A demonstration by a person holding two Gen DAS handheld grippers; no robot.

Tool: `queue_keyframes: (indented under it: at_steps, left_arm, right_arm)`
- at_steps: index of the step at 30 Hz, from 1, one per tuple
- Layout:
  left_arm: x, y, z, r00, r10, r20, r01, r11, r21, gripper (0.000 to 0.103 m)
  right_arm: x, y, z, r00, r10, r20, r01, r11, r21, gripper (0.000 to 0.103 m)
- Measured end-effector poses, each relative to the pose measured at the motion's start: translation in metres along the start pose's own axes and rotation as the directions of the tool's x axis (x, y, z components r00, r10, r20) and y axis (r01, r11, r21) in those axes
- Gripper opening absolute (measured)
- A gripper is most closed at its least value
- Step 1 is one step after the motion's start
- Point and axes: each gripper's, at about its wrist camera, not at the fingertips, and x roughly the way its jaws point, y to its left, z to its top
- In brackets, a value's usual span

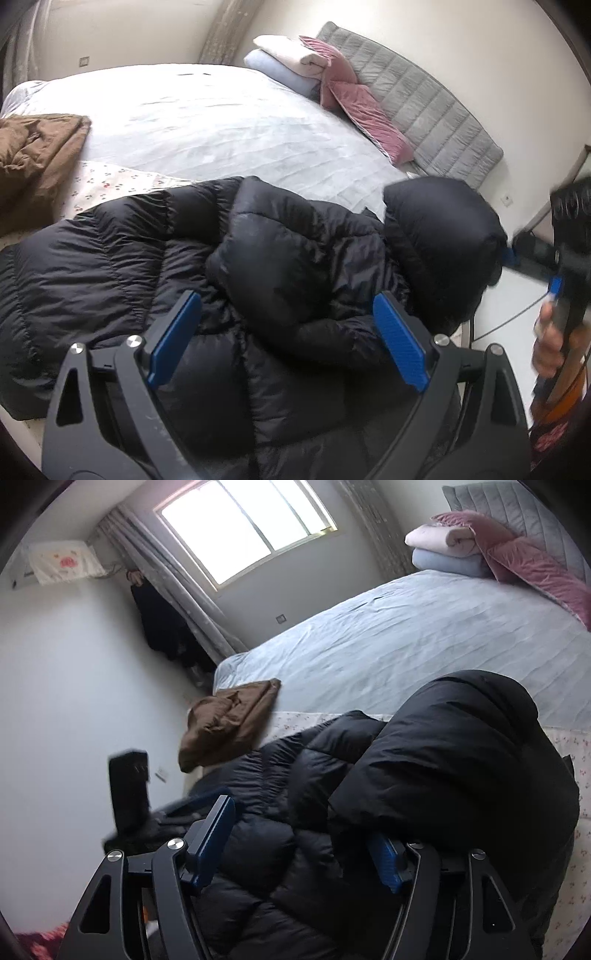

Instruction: Fold large clothes

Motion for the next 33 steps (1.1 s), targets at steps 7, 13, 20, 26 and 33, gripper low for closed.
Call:
queue_keyframes:
  at_steps: [7,13,20,26,33]
  left_arm:
    - [0.008,-0.013,-0.013,1.0,0.004,-0.026,-0.003,0.998,0.06,0.094]
    - [0.01,-0.009,-0.016,0.999,0.012,-0.043,-0.009,0.999,0.053,0.094]
    - [0.012,-0.018,-0.018,0.999,0.003,-0.044,0.0,0.997,0.071,0.094]
    - [0.012,-0.032,-0.024,0.999,-0.014,-0.052,0.019,0.995,0.097,0.094]
    - [0.005,-0.037,-0.027,0.999,0.001,-0.047,0.005,0.992,0.124,0.094]
  right_arm:
    - [0.032,-0.012,-0.033,0.95,-0.142,-0.278,0.149,0.989,0.001,0.078]
    - [0.021,-0.057,-0.08,0.913,-0.024,-0.406,0.084,0.988,0.13,0.078]
    - [-0.025,-0.05,-0.105,0.908,0.092,-0.409,-0.039,0.99,0.138,0.078]
    - [-0.084,-0.063,-0.09,0.968,0.082,-0.236,-0.045,0.987,0.157,0.078]
    - [-0.108,-0.189,-0.107,0.998,-0.047,-0.052,0.066,0.888,0.455,0.078]
